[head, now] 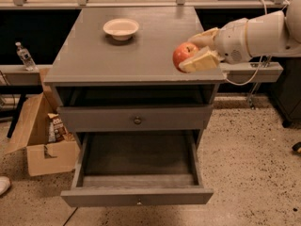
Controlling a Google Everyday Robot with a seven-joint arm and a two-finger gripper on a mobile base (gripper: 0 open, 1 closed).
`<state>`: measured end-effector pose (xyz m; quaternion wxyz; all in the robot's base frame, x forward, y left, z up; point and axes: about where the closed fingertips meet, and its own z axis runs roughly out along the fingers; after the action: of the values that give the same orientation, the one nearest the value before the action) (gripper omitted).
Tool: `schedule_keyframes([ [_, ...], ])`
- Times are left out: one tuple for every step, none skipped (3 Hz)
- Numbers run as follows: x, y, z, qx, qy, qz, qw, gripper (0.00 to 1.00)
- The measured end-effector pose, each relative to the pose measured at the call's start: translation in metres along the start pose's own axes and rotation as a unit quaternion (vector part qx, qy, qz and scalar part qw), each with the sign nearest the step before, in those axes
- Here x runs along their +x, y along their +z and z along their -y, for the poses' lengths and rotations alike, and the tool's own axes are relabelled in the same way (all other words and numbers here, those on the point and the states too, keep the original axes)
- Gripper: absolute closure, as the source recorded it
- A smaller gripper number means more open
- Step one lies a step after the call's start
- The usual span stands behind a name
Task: Place apple into middle drawer
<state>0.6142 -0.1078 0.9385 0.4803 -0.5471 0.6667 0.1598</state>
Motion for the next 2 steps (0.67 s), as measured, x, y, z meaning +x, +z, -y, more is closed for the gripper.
schedule_keyframes([
  [0.0068, 0.0017, -0.0506, -0.073, -0.023, -0.031, 0.9966, 1.00],
  [0.0069, 0.0019, -0.0509, -0.074, -0.023, -0.031, 0.9965, 1.00],
])
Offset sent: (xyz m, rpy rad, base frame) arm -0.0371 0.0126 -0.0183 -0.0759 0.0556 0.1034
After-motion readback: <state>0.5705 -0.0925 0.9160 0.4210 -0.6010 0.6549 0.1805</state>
